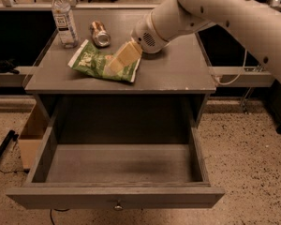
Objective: Place green jalapeno chip bag into top drawer
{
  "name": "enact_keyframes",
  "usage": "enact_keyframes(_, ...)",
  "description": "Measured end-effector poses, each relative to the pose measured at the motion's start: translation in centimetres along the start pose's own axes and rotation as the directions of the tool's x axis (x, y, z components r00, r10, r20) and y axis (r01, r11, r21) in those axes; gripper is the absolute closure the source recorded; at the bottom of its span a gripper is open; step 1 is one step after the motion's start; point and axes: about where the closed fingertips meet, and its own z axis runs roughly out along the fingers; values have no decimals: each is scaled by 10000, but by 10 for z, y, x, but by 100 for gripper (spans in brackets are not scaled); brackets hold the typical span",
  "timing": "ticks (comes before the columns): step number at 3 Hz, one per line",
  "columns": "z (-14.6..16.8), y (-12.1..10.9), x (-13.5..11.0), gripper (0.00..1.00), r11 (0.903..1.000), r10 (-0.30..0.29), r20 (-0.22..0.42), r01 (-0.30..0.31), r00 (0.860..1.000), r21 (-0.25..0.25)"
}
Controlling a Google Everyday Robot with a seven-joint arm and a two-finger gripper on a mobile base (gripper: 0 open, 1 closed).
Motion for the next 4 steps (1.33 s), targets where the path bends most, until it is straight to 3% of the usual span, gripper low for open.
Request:
enact_keyframes(1,2,-1,2,0,10000,51,8,-51,10000,78)
enact_keyframes(4,80,-24,6,0,9990,366,-222,-371,9991,-242)
